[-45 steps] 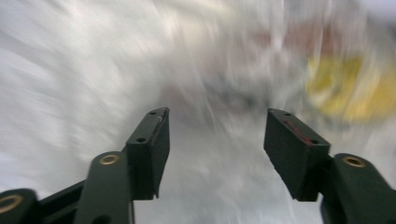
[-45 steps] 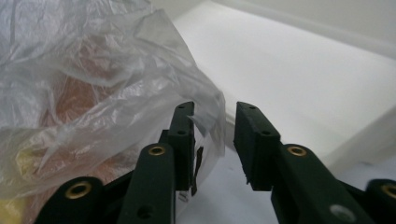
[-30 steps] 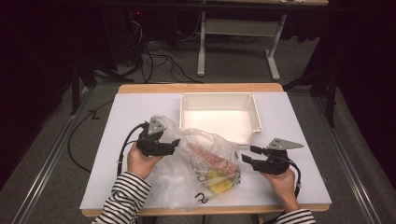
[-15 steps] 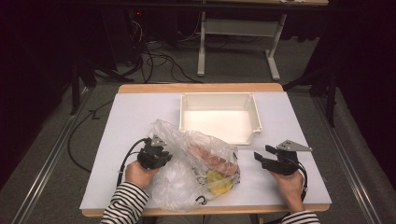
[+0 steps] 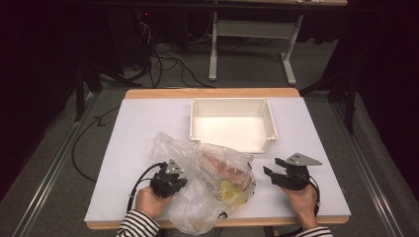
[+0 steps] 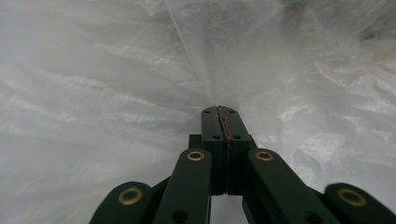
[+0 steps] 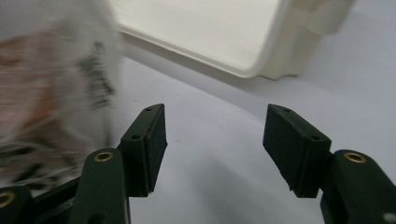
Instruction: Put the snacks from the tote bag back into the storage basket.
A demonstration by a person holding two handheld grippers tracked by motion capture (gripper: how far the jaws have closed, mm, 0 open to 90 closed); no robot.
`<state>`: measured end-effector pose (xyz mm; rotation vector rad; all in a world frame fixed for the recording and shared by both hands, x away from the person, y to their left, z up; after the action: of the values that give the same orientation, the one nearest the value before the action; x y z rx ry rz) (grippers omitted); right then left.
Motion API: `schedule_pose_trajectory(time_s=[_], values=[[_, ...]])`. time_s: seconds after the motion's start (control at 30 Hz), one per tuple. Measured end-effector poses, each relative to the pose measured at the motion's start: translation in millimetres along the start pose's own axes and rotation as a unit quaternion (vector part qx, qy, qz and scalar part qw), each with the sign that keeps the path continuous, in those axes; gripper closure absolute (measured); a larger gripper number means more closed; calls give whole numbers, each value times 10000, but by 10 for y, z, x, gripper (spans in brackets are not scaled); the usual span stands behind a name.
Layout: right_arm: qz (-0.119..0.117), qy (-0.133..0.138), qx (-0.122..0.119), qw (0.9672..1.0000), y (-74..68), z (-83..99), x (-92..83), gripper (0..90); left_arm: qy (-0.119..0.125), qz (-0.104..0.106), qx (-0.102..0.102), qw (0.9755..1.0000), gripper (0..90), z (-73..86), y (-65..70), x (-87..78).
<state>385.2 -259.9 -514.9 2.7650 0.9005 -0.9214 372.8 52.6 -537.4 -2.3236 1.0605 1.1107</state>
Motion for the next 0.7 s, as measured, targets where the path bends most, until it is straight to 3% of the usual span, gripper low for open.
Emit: schedule_pose_trajectory(time_s=[0.07,0.2,0.23,0.27,0.3,0.37,0.5,0.53,0.57,0.6,0.63,0.7], values=[[-257,207,-76,9994,-169,-53,-81,400,57,42,-61,10000,900,-27,30,26],[-522,380,-30,9979,-279,-122,-132,401,154,80,-164,9997,900,-80,37,76],[-792,432,29,9959,-361,-162,-122,402,158,58,-159,9997,900,-84,40,79],[-792,432,29,9959,-361,-162,-122,402,168,41,-146,9997,900,-85,42,81],[-1015,358,4,9942,-446,-177,-89,410,186,27,-141,9997,900,-81,45,79],[-1198,226,-92,9925,-524,-175,-38,426,204,26,-148,9997,900,-81,46,79],[-1365,48,-227,9904,-599,-160,34,560,227,-16,-67,9997,900,-79,52,78],[-1536,58,-256,9878,-635,-172,41,699,231,-29,-43,9997,900,-80,53,78],[-1536,58,-256,9878,-635,-172,41,699,235,-41,-24,9997,900,-79,54,78],[-1522,20,-329,9878,-655,-188,45,787,242,-54,-4,9997,900,-78,63,77],[-1522,20,-329,9878,-655,-188,45,787,242,-54,-4,9997,899,-78,63,77],[-1467,-22,-399,9884,-651,-206,43,885,253,-52,36,9997,893,-80,70,73]])
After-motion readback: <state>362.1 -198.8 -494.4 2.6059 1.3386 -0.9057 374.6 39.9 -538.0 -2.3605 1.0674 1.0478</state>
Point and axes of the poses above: each handheld gripper's, and its own axes: x roughly forward along the jaws, z roughly out of its underside, y roughly to its right, the point moved 9 cm from there along x, roughly forward along the jaws, and after that the axes turned 5 degrees about -z, right-handed, at the moved point
